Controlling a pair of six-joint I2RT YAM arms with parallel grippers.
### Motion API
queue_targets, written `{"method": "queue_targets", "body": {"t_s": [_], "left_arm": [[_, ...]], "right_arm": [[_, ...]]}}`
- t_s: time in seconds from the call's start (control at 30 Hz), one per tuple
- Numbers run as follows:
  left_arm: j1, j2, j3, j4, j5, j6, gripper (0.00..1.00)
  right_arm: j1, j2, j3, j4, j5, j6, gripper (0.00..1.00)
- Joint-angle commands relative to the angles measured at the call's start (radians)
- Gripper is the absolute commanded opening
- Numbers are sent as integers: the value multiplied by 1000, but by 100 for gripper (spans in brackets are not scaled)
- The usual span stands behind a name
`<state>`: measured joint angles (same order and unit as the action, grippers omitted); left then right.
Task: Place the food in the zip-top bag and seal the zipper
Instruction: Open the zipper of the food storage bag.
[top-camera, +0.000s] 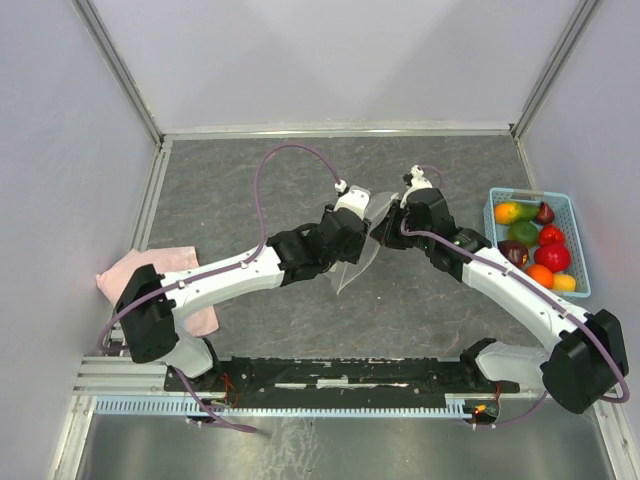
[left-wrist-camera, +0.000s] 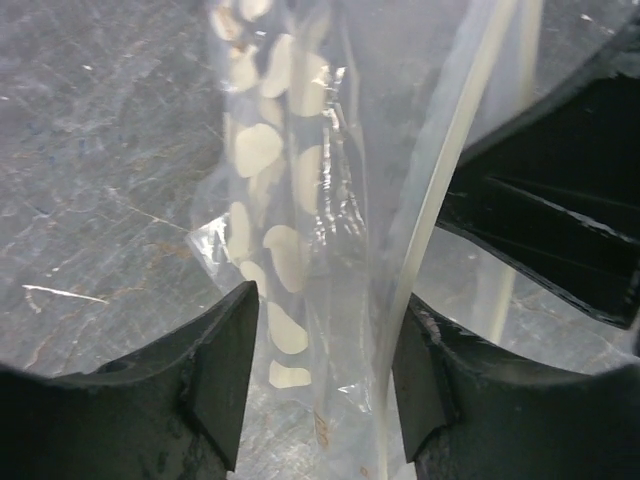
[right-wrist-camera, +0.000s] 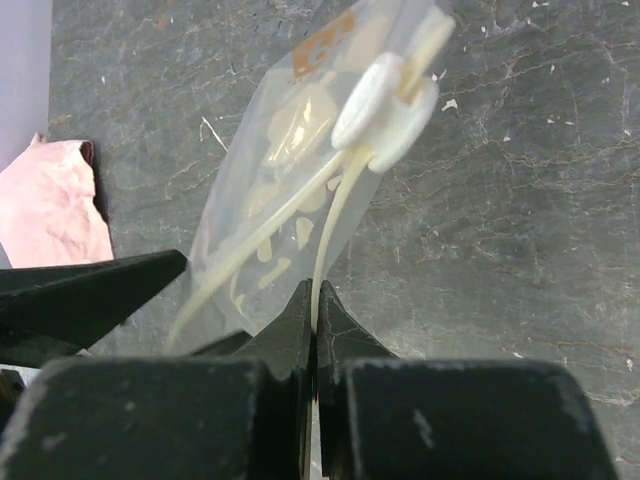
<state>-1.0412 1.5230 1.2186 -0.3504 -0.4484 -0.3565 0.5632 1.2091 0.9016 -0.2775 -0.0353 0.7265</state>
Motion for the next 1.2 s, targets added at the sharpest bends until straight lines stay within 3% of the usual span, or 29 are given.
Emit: {"method": "queue_targets", "body": {"t_s": [0.0, 0.3, 0.6, 0.73, 0.93, 1.17], "left_arm": [[-3, -32, 43, -21, -147, -6, 56], [12, -88, 41, -123, -277, 15, 29], [40, -137, 65, -217, -301, 13, 3], [39, -150, 65, -243, -244, -17, 3], [39, -161, 51, -242, -117, -165, 3], [38, -156, 50, -249, -30, -314, 3]], "right_arm": [[6, -25, 57, -29, 38, -32, 3], [7, -26, 83, -121, 86, -101, 4], [6, 1, 135, -209, 95, -181, 6], [6, 18, 158, -189, 51, -189, 13], [10, 30, 160, -91, 13, -142, 31], [25, 50, 166, -44, 54, -128, 34]]}}
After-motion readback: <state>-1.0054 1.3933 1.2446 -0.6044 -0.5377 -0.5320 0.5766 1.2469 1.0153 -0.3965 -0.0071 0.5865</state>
